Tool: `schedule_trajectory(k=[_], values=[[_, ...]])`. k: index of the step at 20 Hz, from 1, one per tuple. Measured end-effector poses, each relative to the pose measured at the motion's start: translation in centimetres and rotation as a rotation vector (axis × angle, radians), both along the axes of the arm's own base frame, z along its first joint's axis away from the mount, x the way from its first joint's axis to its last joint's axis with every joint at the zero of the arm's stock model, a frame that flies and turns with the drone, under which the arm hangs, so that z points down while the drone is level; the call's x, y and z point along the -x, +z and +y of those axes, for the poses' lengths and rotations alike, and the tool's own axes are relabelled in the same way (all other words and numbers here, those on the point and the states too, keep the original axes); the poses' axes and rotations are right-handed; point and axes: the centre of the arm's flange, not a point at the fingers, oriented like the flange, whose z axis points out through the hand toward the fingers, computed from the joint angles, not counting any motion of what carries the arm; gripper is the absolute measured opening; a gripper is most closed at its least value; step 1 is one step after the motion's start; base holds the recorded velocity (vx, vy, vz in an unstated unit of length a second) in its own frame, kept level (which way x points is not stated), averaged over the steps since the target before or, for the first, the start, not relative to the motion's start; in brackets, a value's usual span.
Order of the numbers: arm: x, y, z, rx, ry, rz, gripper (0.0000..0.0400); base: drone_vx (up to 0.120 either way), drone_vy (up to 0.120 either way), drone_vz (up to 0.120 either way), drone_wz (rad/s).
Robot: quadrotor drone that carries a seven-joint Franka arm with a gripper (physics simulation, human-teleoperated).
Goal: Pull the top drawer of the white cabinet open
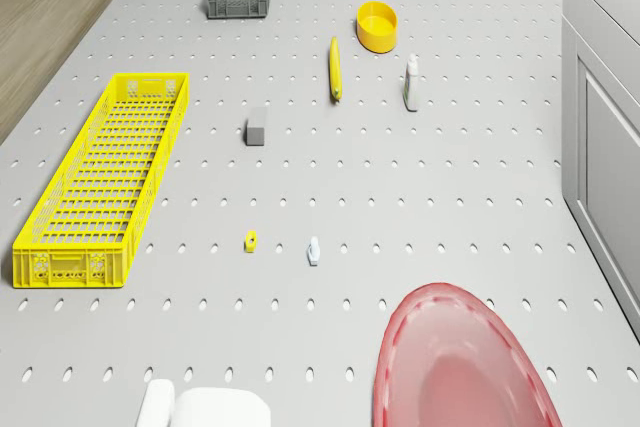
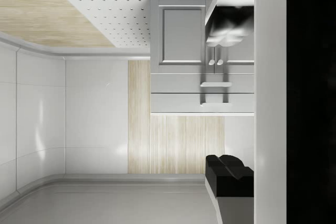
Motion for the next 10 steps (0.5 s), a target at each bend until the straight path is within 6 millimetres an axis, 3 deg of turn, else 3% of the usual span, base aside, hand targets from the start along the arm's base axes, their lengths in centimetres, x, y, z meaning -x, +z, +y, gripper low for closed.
schedule_trajectory(k=[10], values=[[0.00,0.00,0.00,0.000,0.000,0.000,0.0305,0.120,0.000,0.000,0.000]])
